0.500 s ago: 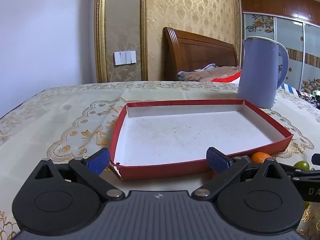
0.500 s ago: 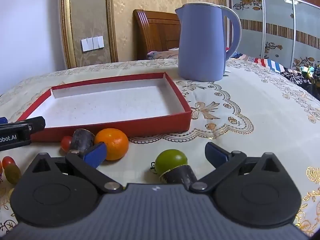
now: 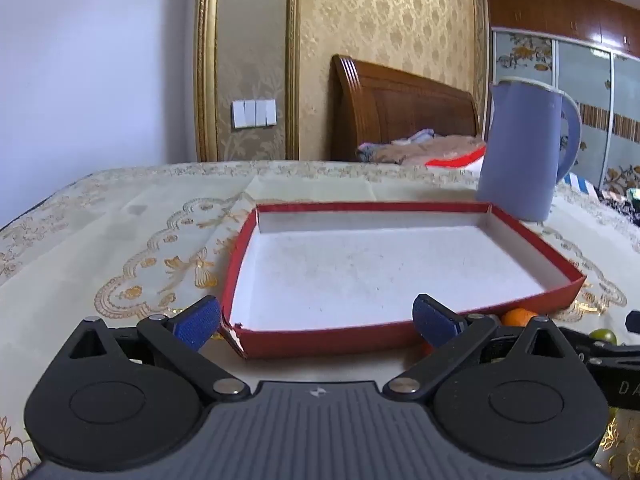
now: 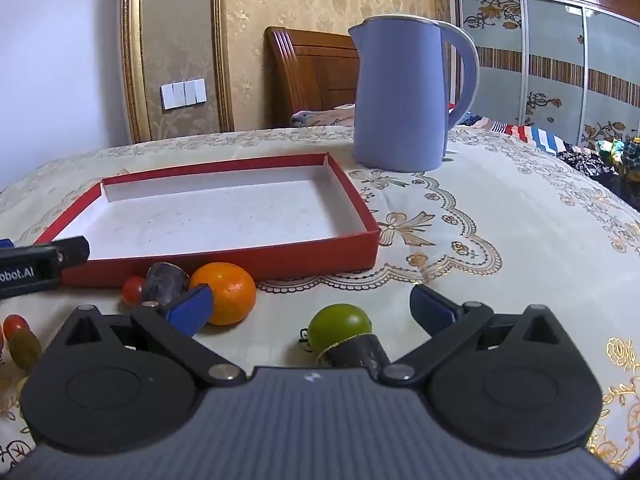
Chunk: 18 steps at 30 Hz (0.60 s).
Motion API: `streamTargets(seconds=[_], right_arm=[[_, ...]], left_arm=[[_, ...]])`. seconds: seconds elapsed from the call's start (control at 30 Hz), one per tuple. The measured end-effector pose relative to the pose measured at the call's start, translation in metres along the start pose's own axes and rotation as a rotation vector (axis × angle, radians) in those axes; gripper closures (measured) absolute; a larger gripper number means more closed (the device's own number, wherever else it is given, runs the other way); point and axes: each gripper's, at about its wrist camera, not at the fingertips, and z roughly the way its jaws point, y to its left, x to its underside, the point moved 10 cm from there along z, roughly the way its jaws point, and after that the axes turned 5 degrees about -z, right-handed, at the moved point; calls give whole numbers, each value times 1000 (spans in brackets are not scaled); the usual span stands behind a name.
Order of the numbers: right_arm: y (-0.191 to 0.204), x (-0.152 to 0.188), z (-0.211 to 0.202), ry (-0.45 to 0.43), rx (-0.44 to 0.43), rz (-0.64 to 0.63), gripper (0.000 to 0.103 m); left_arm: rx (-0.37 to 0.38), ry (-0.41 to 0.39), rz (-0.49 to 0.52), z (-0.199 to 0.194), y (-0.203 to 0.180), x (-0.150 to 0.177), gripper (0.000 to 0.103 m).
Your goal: Organize fruits
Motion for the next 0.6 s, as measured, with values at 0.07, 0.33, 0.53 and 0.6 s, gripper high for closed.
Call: streamTargets(seconds=[0.07, 0.33, 0.53, 0.6], right_arm=[[0, 0, -1, 0, 0, 1, 0], [-1, 2, 3, 17, -9, 11, 0], [-2, 3, 5, 24, -15, 18, 0], [-2, 4, 6, 30, -16, 21, 0]], left_arm=[[-8, -8, 12, 0, -1, 0, 0], [7, 14, 7, 1, -1, 3, 0], [3, 24, -10, 3, 2, 4, 0], [-3, 19, -5, 2, 2, 4, 0]])
